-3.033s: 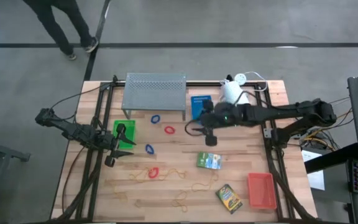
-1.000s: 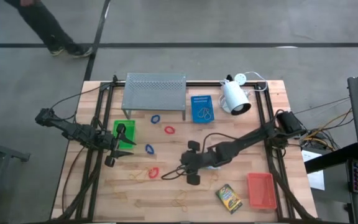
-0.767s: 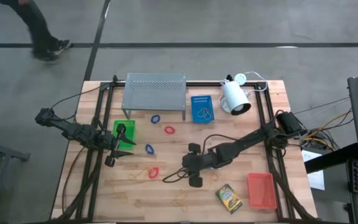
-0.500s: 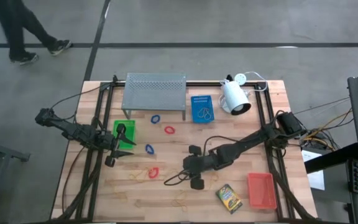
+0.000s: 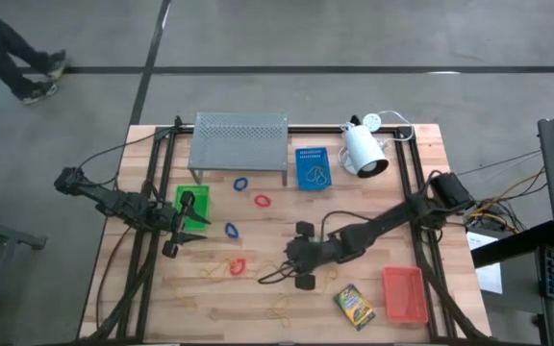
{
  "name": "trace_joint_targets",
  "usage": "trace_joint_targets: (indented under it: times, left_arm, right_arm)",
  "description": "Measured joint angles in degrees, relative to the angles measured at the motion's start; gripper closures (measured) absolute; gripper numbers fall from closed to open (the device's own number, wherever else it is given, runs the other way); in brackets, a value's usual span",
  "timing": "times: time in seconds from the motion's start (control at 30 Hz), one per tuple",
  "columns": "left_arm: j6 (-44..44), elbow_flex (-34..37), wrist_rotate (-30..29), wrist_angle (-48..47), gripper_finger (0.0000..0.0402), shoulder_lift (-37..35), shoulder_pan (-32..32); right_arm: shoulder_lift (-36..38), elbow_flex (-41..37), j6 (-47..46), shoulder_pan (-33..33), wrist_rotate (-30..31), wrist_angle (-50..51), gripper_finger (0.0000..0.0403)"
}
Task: Pick & Place Office Desk Supplies
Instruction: Put the yellow rubber band into the blue bin
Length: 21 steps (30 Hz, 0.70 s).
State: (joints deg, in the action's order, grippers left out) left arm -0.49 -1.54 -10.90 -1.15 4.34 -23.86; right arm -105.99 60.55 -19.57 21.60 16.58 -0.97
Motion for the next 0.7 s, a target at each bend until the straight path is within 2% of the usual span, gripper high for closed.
trace_joint_targets:
  times: [0.37, 0.7]
  left_arm:
    - [0.0, 0.0, 0.0, 0.0, 0.0201, 0.0, 0.0]
    - [0.0, 0.0, 0.0, 0.0, 0.0201, 0.2, 0.0]
  right_arm:
    - [-2.2, -4.1, 0.0, 0.8, 2.0, -12.5, 0.0252]
    - [-9.0, 0.2, 0.2, 1.0, -1.3, -11.6, 0.0252]
